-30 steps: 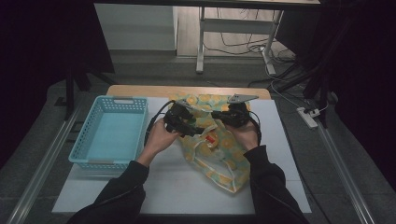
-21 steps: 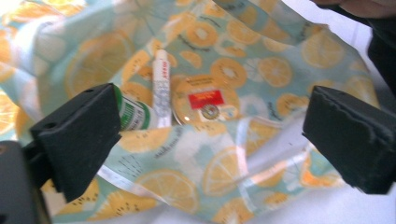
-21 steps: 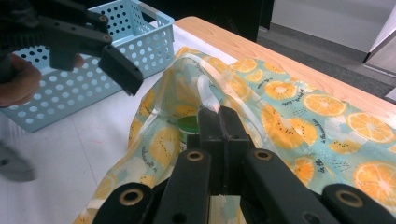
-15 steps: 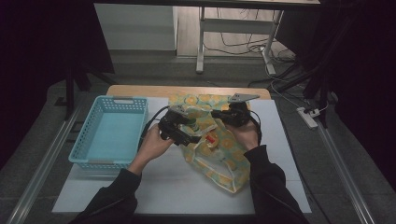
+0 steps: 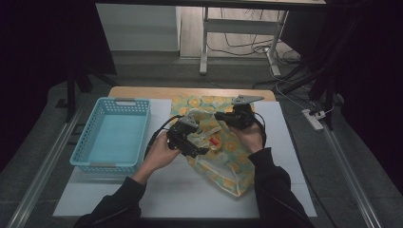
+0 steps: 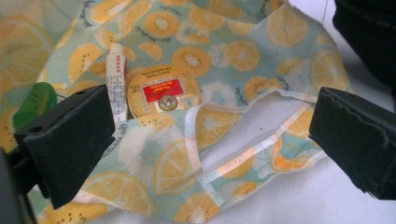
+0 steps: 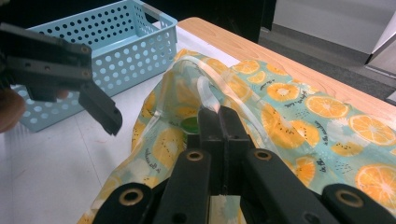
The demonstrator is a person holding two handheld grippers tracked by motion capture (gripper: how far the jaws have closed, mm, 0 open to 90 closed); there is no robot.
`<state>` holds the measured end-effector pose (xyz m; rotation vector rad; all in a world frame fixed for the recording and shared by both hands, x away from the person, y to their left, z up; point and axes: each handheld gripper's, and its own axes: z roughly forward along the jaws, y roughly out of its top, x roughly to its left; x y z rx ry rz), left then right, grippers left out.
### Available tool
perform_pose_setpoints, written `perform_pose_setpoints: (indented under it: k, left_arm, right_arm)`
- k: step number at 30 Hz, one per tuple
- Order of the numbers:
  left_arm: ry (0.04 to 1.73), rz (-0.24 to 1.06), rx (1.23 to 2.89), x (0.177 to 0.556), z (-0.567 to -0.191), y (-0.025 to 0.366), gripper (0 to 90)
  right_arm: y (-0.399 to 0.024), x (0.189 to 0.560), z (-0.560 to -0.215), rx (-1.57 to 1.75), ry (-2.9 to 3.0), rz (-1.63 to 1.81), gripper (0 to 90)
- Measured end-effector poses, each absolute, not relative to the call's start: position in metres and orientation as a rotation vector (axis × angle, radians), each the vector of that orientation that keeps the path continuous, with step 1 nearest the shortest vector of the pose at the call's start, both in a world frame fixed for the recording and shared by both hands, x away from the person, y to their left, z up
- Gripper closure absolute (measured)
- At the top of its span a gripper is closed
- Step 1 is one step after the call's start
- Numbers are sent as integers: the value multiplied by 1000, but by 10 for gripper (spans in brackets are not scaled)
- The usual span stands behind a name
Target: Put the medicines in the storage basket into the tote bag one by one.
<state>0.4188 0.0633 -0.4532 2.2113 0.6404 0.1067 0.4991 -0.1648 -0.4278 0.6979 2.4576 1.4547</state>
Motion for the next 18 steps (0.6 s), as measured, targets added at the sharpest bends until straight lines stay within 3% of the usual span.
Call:
perform_pose_setpoints:
  k: [18]
  left_arm:
    - [645,115,2267,428,-476,43,27]
  right_arm:
    - [-162,498,-428,693,2470,1454,900]
